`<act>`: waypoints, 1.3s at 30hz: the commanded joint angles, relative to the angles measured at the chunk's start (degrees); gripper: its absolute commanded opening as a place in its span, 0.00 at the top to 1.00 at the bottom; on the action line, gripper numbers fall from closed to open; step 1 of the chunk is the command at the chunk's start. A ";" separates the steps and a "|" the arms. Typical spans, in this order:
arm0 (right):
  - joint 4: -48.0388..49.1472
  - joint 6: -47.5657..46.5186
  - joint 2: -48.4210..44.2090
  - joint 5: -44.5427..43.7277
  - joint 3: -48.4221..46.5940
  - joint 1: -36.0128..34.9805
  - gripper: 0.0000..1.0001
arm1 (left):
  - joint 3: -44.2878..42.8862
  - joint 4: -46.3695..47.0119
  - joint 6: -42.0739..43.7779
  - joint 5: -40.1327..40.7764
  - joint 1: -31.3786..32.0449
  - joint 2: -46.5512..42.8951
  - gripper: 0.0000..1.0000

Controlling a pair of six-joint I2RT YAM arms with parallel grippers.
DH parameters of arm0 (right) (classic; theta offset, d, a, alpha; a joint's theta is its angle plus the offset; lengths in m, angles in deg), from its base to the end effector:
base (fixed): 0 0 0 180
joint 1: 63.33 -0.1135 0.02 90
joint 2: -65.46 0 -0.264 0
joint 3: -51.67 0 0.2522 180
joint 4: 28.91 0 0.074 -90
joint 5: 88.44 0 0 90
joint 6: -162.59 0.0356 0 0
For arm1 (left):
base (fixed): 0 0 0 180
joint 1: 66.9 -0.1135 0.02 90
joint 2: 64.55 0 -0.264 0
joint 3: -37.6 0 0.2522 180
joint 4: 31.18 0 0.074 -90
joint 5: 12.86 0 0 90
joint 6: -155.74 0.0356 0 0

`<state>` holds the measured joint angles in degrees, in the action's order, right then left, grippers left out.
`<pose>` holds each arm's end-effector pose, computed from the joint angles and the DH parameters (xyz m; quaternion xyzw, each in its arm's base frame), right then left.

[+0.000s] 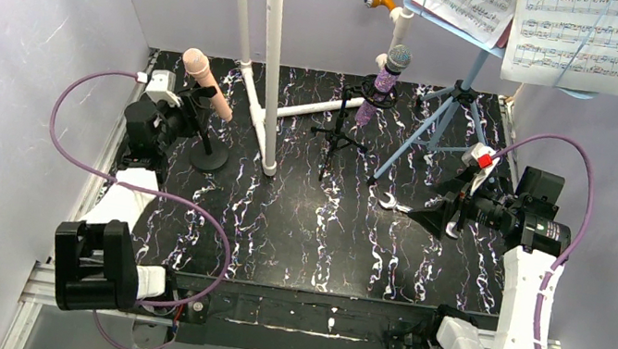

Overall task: Pack up the instrument practice props
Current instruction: Pick up the microphone stand with the microphone from the center of the board.

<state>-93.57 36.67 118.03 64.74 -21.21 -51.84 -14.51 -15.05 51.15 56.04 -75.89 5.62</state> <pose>0.1636 -0.0008 0.3477 -0.3647 0.7243 0.3092 0.4967 0.2760 0.0307 0.2800 -0.0198 0.7179 -0.1649 0.6761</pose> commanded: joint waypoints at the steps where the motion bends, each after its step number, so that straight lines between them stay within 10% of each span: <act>1: 0.98 0.50 -0.28 0.90 -0.30 -0.25 0.00 | -4.00 2.37 1.39 -2.54 -0.53 1.62 0.56; 16: 0.59 0.50 -0.07 0.46 -0.49 -0.28 0.00 | -5.37 2.38 3.99 -4.91 -0.51 3.48 0.99; 27: -0.31 0.41 -0.19 0.29 -1.02 -0.28 0.00 | 0.83 -2.11 6.83 -10.48 -0.44 -14.35 1.00; 39: -2.09 -1.62 -0.12 -2.06 -0.34 -0.32 0.00 | -1.02 -32.92 16.08 -9.68 10.48 -34.81 1.00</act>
<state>-94.31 36.27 118.05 63.10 -21.21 -51.84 -11.43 -36.36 61.44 46.10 -69.95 -25.39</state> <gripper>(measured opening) 1.000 0.303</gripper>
